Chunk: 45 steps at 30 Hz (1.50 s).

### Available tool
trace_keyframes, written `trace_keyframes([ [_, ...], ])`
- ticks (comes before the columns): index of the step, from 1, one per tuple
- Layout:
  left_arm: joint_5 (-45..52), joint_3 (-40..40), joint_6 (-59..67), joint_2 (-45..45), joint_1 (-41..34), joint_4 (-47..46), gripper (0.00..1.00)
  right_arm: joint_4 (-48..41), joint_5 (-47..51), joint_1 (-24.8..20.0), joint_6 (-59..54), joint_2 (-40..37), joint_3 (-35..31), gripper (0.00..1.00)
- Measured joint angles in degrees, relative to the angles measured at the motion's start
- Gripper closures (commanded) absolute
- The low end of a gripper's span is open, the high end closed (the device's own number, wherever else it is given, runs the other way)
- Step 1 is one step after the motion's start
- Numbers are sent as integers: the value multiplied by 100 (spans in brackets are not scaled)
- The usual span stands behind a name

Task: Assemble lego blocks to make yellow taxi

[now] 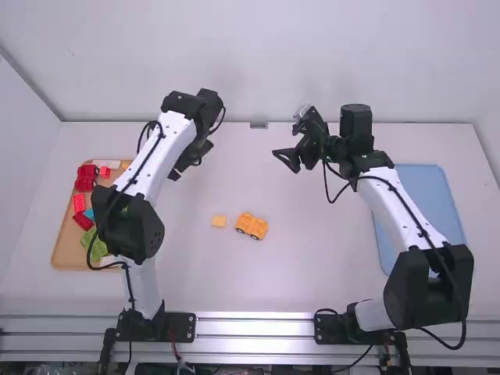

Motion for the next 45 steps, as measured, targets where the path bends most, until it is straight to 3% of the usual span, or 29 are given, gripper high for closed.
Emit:
trace_keyframes([
  [7,-1097,-339,3150,0,0,743,1,0,0,-2,-13,0,-2,1],
  [12,-723,-461,5104,0,50,1705,1,-4,0,-2,15,0,0,1],
  [15,800,-472,7154,-2,321,1851,1,4,-2,-7,188,0,0,1],
  [16,800,-472,7154,-2,321,1851,1,4,-2,-7,188,0,0,1],
  [21,3869,-616,10469,0,1266,953,1,39,-4,-22,345,0,0,1],
  [24,5733,-1054,12620,0,1923,479,1,61,-2,-76,413,0,0,1],
  [28,7123,-1794,14509,0,2422,455,1,-216,4,-87,330,0,2,1],
  [36,8301,-3036,15634,0,2651,1344,1,-1552,-597,-52,-1113,0,9,1],
  [41,8568,-3768,16360,-2,2608,2149,1,-1762,-748,-4,-1563,0,9,2],
  [45,8769,-4522,16782,-2,2538,2988,1,-1779,-282,164,-1475,-2,11,2],
])
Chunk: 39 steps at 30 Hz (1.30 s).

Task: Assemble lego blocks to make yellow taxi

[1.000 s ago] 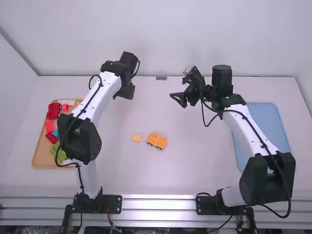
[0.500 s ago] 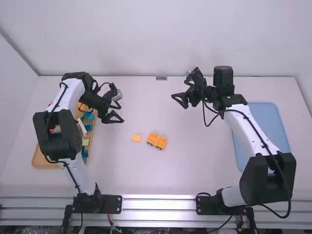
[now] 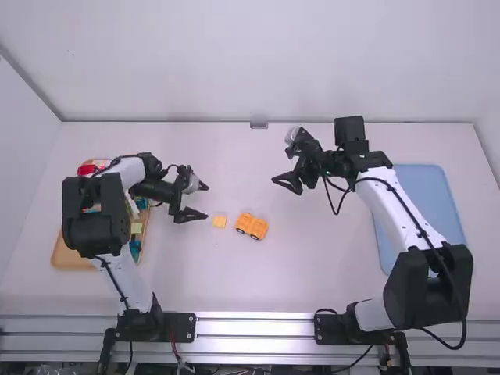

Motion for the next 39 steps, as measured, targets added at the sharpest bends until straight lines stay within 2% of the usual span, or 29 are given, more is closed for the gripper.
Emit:
trace_keyframes([
  [4,162,-527,0,0,-7,896,1,-26,658,302,142,-81,-7,1],
  [8,295,-905,-428,0,-4,1797,1,256,1200,595,264,-551,-271,1],
  [10,350,-1049,-756,0,-4,2205,1,750,1390,645,428,-914,-643,1],
  [13,393,-1145,-1102,0,-7,2509,1,2326,1416,481,944,-1163,-1537,1],
  [14,391,-1152,-1152,0,-4,2520,1,2590,1397,431,1060,-1145,-1738,2],
  [16,365,-1172,-1165,0,-7,2509,1,3550,1154,247,1344,-940,-2393,1],
  [21,188,-1209,-1080,0,-70,2503,1,4903,393,-72,1622,-136,-3342,1],
  [26,-17,-1497,-802,0,-223,2728,1,5324,-59,-138,1722,234,-3635,1],
  [30,-157,-1788,-914,2,-332,3451,0,5375,-260,-83,1668,271,-3635,1],
  [39,-232,-1950,-1344,2,-339,4074,7,5523,33,295,1596,269,-3635,1],
])
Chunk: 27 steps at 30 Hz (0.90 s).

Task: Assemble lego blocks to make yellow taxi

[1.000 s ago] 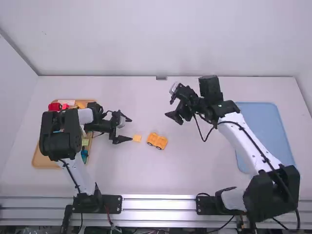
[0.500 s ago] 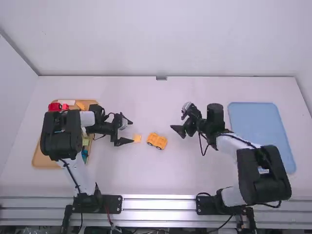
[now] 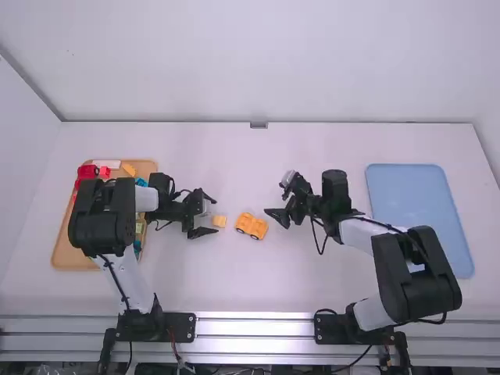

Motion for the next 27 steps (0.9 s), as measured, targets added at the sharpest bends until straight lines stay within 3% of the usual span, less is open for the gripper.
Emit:
trace_keyframes([
  [17,-398,0,-216,11,-299,-4,26,136,79,13,33,2,0,1],
  [23,-374,0,-299,98,-262,44,37,155,79,44,22,2,0,1],
  [26,-197,20,-304,212,-284,63,52,157,81,46,28,2,0,2],
  [27,-184,31,-299,229,-289,70,53,157,81,46,20,2,0,1],
])
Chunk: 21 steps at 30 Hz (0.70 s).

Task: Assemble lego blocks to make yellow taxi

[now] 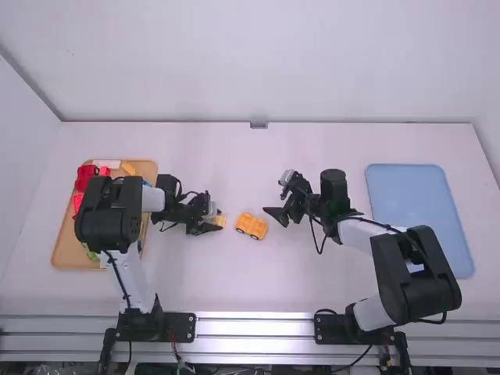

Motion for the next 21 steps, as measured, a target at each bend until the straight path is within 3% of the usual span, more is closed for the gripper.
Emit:
trace_keyframes([
  [2,31,4,0,13,2,-2,52,-2,0,-2,4,-2,0,1],
  [7,26,9,0,13,33,-72,40,0,0,-2,11,0,0,2],
  [13,-13,52,48,13,35,-179,48,-2,0,0,-2,0,0,1],
  [21,-39,59,50,11,33,-214,41,-2,0,-2,2,-2,0,2],
])
